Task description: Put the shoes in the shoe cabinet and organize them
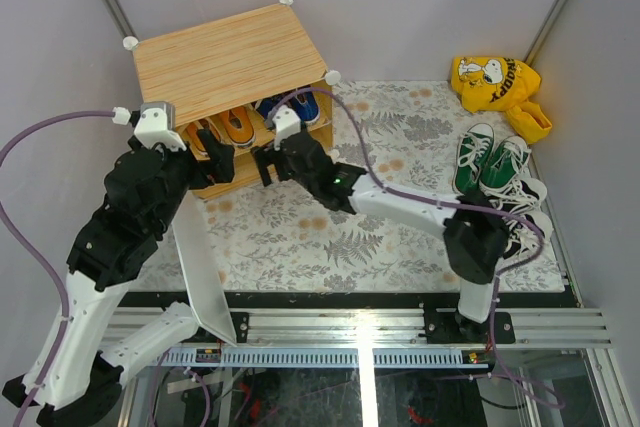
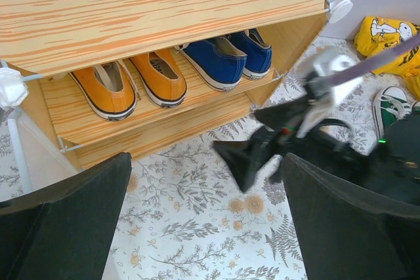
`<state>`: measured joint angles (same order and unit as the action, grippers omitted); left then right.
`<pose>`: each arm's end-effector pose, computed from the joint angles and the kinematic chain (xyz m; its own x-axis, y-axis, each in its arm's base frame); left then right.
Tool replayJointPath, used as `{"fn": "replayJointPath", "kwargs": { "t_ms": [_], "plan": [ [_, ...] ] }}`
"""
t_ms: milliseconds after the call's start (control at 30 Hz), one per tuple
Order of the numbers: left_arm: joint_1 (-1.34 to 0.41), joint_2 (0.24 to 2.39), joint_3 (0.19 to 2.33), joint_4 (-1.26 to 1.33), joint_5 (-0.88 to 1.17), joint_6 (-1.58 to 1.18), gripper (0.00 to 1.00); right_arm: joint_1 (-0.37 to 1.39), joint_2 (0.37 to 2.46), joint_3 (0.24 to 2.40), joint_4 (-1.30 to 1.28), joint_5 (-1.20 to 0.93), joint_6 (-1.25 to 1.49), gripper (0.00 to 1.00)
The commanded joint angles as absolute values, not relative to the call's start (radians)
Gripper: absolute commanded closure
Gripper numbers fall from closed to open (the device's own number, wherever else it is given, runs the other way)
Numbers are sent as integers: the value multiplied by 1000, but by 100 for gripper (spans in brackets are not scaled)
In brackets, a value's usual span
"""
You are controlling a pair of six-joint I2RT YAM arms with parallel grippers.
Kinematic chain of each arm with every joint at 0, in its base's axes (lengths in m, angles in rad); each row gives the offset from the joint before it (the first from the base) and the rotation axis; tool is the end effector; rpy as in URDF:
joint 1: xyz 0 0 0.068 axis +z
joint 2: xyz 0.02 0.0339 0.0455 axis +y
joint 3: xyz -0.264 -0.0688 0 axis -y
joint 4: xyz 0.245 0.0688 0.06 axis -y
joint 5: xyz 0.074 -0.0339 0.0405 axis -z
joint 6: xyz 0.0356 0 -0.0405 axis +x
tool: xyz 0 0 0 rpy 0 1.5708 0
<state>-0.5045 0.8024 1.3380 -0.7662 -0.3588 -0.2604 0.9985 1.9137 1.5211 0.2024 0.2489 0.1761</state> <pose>0.1120 -0.0476 0.4554 -0.2328 -0.1468 -0.9614 0.0966 0.9802 -0.1731 0.2590 0.3858 0.3033 -0.2206 -0.0289 -0.9749 -0.6552 0.7448 0.1262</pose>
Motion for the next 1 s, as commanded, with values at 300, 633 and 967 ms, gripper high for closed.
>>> {"fn": "replayJointPath", "kwargs": {
  "t_ms": [300,633,967],
  "plan": [
    [-510,774,1216,-632,-295,-256,3,399,1223,955,-463,557,646,1],
    [-511,761,1211,-620,-231,-273,1,30,1177,923,-498,438,715,1],
    [-511,752,1193,-610,-185,-289,0,-210,1138,761,-530,281,856,0]
  ]
}}
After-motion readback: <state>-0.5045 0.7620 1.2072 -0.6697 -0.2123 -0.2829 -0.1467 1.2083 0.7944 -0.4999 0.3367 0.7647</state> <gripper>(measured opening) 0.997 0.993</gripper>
